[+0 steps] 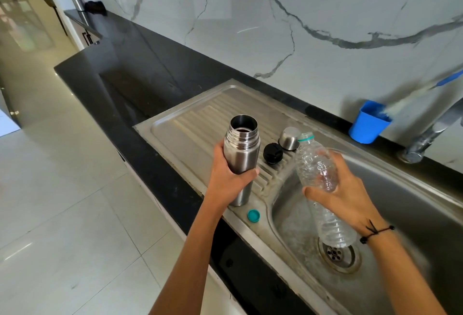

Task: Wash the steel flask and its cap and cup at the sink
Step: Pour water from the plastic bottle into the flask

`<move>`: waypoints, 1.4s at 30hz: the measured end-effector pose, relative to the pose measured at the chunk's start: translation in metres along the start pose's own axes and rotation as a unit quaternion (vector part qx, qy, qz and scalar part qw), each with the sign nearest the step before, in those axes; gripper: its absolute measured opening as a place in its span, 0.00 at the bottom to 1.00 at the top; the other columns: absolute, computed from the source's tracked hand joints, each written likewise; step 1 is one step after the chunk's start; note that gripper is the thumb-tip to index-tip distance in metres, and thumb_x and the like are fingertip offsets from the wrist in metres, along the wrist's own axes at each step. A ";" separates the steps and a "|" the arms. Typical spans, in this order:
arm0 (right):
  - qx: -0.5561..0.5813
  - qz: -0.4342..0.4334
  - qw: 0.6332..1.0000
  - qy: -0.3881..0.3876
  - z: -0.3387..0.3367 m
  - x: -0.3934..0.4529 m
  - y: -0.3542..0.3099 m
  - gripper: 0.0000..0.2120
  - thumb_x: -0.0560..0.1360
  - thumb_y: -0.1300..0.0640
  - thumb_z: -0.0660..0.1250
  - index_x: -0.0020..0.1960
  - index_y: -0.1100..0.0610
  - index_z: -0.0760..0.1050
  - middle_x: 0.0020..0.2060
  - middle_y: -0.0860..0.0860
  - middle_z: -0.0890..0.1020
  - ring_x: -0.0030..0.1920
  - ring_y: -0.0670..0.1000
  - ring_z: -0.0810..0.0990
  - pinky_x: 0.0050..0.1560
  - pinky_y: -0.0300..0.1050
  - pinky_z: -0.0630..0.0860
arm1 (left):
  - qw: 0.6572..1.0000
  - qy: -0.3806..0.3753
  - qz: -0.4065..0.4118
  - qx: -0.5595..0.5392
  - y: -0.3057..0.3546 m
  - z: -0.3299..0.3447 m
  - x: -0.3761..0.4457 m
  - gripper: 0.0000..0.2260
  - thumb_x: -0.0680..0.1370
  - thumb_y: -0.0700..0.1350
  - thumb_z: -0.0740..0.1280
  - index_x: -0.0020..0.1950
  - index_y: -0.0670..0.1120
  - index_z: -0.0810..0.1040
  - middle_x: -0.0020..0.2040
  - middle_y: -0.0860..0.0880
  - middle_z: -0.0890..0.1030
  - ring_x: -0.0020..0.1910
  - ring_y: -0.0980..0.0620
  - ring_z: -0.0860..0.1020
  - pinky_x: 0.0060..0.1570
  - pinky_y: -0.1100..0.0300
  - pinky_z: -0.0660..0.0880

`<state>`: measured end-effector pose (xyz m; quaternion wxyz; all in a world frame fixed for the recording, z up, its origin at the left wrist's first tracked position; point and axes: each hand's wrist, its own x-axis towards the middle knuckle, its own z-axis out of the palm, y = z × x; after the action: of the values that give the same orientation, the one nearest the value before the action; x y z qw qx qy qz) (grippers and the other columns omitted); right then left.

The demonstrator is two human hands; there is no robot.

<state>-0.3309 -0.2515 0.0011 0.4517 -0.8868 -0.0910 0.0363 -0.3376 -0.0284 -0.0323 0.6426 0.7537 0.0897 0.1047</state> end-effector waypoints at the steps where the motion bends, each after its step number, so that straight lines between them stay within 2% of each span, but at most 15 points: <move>1: 0.002 0.001 1.000 -0.001 0.001 0.000 -0.001 0.35 0.66 0.59 0.76 0.63 0.38 0.62 0.42 0.40 0.79 0.41 0.42 0.80 0.40 0.37 0.73 | 1.000 -0.005 0.005 0.009 -0.001 -0.001 0.000 0.36 0.67 0.39 0.76 0.67 0.54 0.59 0.60 0.54 0.72 0.53 0.59 0.74 0.50 0.64 0.73; 4: 0.006 0.010 1.000 -0.005 0.002 -0.001 -0.003 0.33 0.66 0.60 0.75 0.61 0.39 0.63 0.42 0.40 0.78 0.40 0.41 0.79 0.38 0.34 0.72 | 0.999 -0.001 0.041 0.028 -0.004 -0.004 -0.003 0.38 0.67 0.46 0.77 0.69 0.56 0.56 0.65 0.53 0.68 0.61 0.58 0.71 0.60 0.62 0.70; 7: 0.005 0.020 1.000 -0.008 0.004 -0.003 -0.002 0.34 0.67 0.61 0.75 0.62 0.39 0.61 0.42 0.39 0.77 0.39 0.41 0.79 0.37 0.33 0.71 | 0.979 0.126 0.152 0.059 0.001 -0.006 -0.011 0.35 0.67 0.54 0.72 0.69 0.49 0.60 0.66 0.51 0.68 0.65 0.58 0.67 0.65 0.66 0.63; 10: 0.013 0.037 0.999 -0.004 0.005 -0.006 0.000 0.35 0.67 0.61 0.75 0.63 0.40 0.61 0.42 0.40 0.77 0.40 0.41 0.78 0.36 0.33 0.70 | 0.923 0.236 0.302 0.028 0.011 -0.003 -0.022 0.23 0.69 0.50 0.68 0.60 0.44 0.67 0.57 0.46 0.70 0.59 0.50 0.71 0.62 0.59 0.67; 12: 0.012 0.046 0.999 -0.003 0.006 -0.007 0.002 0.35 0.67 0.61 0.75 0.64 0.40 0.61 0.44 0.39 0.75 0.41 0.41 0.77 0.37 0.34 0.69 | 0.906 0.231 0.352 0.039 0.009 0.004 -0.035 0.17 0.69 0.48 0.66 0.54 0.43 0.67 0.53 0.45 0.70 0.56 0.51 0.70 0.59 0.62 0.67; 14: 0.009 0.055 0.998 0.000 0.006 -0.010 0.004 0.36 0.66 0.60 0.76 0.64 0.39 0.60 0.46 0.38 0.74 0.42 0.42 0.76 0.37 0.36 0.70 | 0.902 0.177 0.382 0.089 -0.002 0.011 -0.054 0.11 0.72 0.47 0.66 0.49 0.44 0.69 0.51 0.46 0.71 0.54 0.58 0.69 0.55 0.67 0.68; 16: 0.002 0.069 0.998 -0.002 0.008 -0.011 0.010 0.36 0.66 0.60 0.76 0.64 0.39 0.60 0.45 0.40 0.75 0.42 0.43 0.77 0.36 0.37 0.71 | 0.902 0.072 0.386 0.178 -0.022 0.018 -0.067 0.06 0.75 0.46 0.65 0.48 0.45 0.72 0.49 0.47 0.74 0.51 0.58 0.72 0.50 0.65 0.71; 19: 0.003 0.098 0.995 -0.016 0.014 -0.013 0.018 0.38 0.65 0.60 0.76 0.67 0.41 0.62 0.44 0.42 0.78 0.41 0.45 0.80 0.36 0.37 0.74 | 0.853 -0.051 0.324 0.406 -0.046 0.028 -0.066 0.07 0.74 0.46 0.65 0.49 0.47 0.79 0.48 0.48 0.79 0.46 0.50 0.77 0.45 0.54 0.78; 24: -0.005 0.127 0.991 -0.035 0.024 -0.015 0.026 0.40 0.65 0.60 0.77 0.70 0.44 0.62 0.45 0.43 0.79 0.40 0.45 0.82 0.34 0.35 0.75 | 0.823 -0.095 0.157 0.538 -0.056 0.037 -0.060 0.17 0.58 0.44 0.81 0.45 0.47 0.84 0.43 0.46 0.82 0.38 0.47 0.81 0.38 0.55 0.79; 27: -0.025 0.133 0.990 -0.037 0.029 -0.013 0.030 0.40 0.64 0.58 0.77 0.70 0.44 0.61 0.46 0.41 0.78 0.39 0.45 0.82 0.35 0.35 0.75 | 0.820 -0.096 0.132 0.549 -0.065 0.037 -0.057 0.19 0.54 0.41 0.82 0.43 0.46 0.84 0.39 0.45 0.82 0.36 0.46 0.81 0.37 0.54 0.80; 29: -0.044 0.132 0.990 -0.034 0.030 -0.010 0.032 0.41 0.64 0.56 0.77 0.70 0.42 0.60 0.47 0.42 0.79 0.40 0.45 0.82 0.39 0.40 0.78 | 0.817 -0.087 0.137 0.554 -0.066 0.038 -0.054 0.18 0.53 0.39 0.81 0.40 0.46 0.84 0.36 0.46 0.81 0.35 0.46 0.79 0.38 0.54 0.79; 34: -0.066 0.125 0.989 -0.031 0.032 -0.002 0.032 0.40 0.61 0.49 0.75 0.69 0.40 0.60 0.47 0.46 0.80 0.42 0.48 0.81 0.47 0.52 0.79 | 0.833 -0.102 0.170 0.517 -0.065 0.040 -0.046 0.15 0.54 0.39 0.80 0.35 0.45 0.80 0.32 0.46 0.77 0.32 0.47 0.76 0.34 0.55 0.77; 37: -0.074 0.113 0.990 -0.045 0.034 -0.006 0.033 0.40 0.60 0.48 0.75 0.67 0.38 0.59 0.46 0.44 0.80 0.41 0.47 0.81 0.45 0.53 0.80 | 0.895 -0.128 0.163 0.396 -0.056 0.048 -0.045 0.12 0.66 0.44 0.72 0.49 0.46 0.79 0.37 0.47 0.76 0.36 0.48 0.76 0.35 0.57 0.77; 39: -0.029 0.114 0.993 -0.034 0.034 -0.013 0.037 0.39 0.62 0.54 0.77 0.66 0.39 0.61 0.45 0.43 0.81 0.42 0.45 0.82 0.47 0.49 0.80 | 0.947 -0.144 0.109 0.265 -0.037 0.055 -0.045 0.14 0.74 0.47 0.62 0.60 0.50 0.75 0.46 0.48 0.76 0.45 0.51 0.74 0.45 0.65 0.71; 42: 0.032 0.124 0.991 0.028 0.029 -0.024 0.045 0.38 0.62 0.61 0.77 0.62 0.36 0.64 0.45 0.37 0.80 0.45 0.39 0.80 0.47 0.42 0.77 | 0.986 -0.136 0.000 0.099 -0.016 0.065 -0.037 0.12 0.78 0.43 0.64 0.60 0.53 0.77 0.52 0.51 0.74 0.50 0.56 0.73 0.51 0.67 0.68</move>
<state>-0.3526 -0.2589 -0.0527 0.4747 -0.8767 0.0332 0.0703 -0.3554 -0.0977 -0.0591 0.5707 0.8210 0.0115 -0.0079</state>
